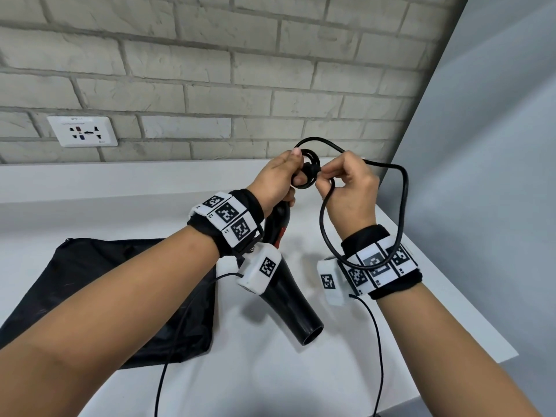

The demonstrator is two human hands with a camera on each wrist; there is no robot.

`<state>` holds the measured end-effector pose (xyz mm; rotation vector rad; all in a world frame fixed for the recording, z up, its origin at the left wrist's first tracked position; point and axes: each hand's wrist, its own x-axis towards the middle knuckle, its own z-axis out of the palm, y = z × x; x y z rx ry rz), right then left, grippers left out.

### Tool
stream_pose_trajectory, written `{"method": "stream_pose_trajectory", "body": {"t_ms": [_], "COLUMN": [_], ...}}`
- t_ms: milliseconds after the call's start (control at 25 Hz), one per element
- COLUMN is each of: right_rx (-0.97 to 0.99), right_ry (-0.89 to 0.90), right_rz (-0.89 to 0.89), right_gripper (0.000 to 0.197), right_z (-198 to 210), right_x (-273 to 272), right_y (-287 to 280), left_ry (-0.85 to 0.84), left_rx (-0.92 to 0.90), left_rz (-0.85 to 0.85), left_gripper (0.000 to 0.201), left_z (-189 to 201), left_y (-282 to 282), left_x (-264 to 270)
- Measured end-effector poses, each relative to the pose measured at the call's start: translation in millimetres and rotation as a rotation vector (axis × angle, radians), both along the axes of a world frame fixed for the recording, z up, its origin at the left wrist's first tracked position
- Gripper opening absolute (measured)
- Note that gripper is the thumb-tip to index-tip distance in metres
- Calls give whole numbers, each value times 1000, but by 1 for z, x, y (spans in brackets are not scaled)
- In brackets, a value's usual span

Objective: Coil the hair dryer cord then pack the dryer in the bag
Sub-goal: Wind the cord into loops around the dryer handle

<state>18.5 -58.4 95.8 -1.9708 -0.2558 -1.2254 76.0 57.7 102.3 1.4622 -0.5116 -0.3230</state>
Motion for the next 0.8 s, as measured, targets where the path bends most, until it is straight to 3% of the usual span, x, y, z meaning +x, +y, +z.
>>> {"method": "stream_pose_trajectory", "body": {"t_ms": [120, 320, 480, 680, 800], "right_rx": [-61, -33, -122, 59, 167], "right_ry": [-140, -122, -155, -70, 55], "right_rz": [-69, 66, 26, -28, -19], "right_gripper": [17, 31, 31, 10, 11], "right_z": [-4, -11, -14, -19, -20], "right_x": [3, 2, 1, 5, 10], "right_y": [0, -3, -11, -7, -6], "left_ry": [3, 9, -9, 36, 75], "left_rx": [-17, -42, -16, -14, -43], "left_rz": [-14, 3, -129, -200, -187], "left_gripper": [32, 33, 30, 33, 34], "left_z": [2, 5, 5, 3, 4], "left_y": [-2, -4, 0, 0, -1], "left_x": [-2, -1, -2, -6, -6]}}
